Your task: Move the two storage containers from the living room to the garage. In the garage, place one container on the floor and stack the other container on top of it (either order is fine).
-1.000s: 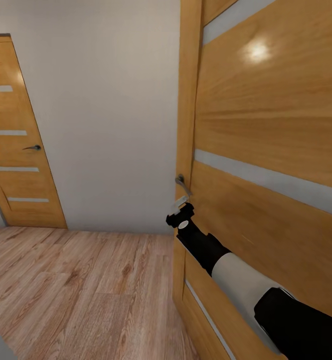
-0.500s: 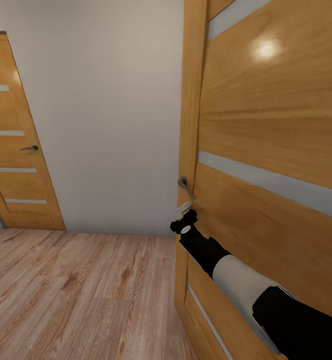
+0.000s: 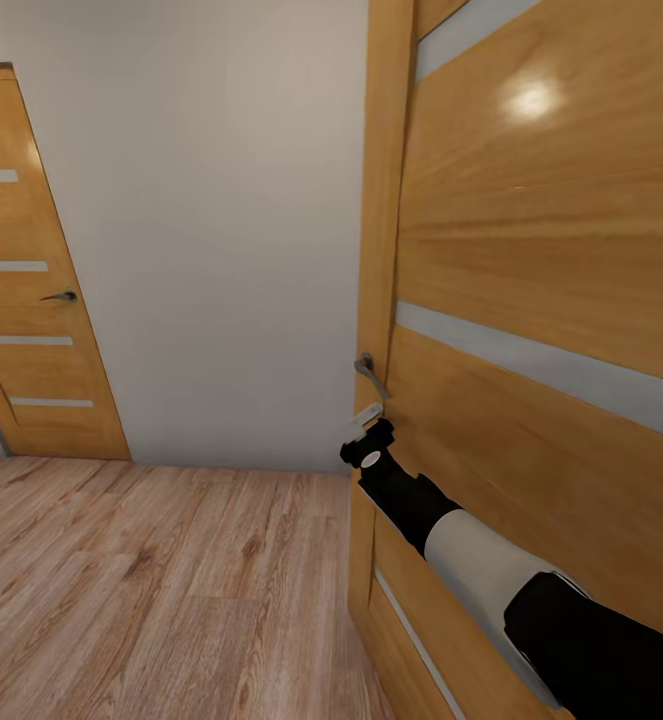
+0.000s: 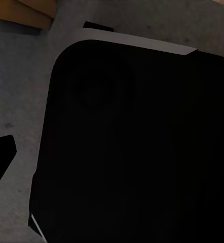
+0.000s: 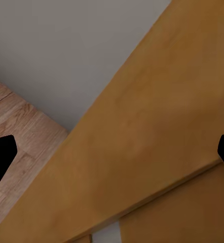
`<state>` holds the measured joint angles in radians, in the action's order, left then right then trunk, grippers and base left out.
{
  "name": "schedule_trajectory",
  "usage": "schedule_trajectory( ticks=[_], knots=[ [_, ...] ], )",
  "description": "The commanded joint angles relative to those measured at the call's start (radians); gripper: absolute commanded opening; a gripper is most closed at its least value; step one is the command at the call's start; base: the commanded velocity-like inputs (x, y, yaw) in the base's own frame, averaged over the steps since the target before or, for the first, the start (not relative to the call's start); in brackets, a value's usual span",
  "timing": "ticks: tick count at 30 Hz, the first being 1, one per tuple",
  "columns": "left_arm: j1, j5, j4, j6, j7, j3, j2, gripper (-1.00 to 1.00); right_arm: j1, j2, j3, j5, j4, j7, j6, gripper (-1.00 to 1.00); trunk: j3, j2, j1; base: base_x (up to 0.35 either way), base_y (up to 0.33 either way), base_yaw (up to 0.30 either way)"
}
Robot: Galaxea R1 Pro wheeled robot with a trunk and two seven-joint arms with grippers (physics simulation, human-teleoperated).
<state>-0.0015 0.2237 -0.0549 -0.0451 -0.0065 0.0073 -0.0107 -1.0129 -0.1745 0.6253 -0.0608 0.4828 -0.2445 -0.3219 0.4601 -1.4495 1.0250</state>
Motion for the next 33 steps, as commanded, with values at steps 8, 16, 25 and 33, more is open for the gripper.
schedule_trajectory(
  ticks=[8,16,25,33],
  knots=[
    [0.0,0.006,0.0,-0.002,-0.001,0.0,-0.001,1.0,-0.001,0.0,0.002,-0.01,-0.001,-0.012,-0.008,1.0,0.001,0.0,0.0,0.0,0.0,0.0],
    [0.0,0.006,0.0,-0.002,0.0,0.0,-0.001,1.0,-0.001,0.061,0.0,-0.01,0.002,-0.017,-0.008,1.0,0.001,0.0,0.0,0.0,0.0,0.0],
    [0.0,0.006,0.0,-0.002,-0.001,0.0,-0.002,1.0,-0.001,0.091,-0.015,-0.01,0.004,-0.041,-0.009,1.0,0.001,0.0,0.0,0.0,0.0,0.0],
    [0.0,0.006,0.0,-0.002,-0.001,0.0,-0.002,1.0,-0.001,0.147,-0.042,-0.01,0.005,-0.066,-0.009,1.0,0.001,0.0,0.0,0.0,0.0,0.0]
  ],
)
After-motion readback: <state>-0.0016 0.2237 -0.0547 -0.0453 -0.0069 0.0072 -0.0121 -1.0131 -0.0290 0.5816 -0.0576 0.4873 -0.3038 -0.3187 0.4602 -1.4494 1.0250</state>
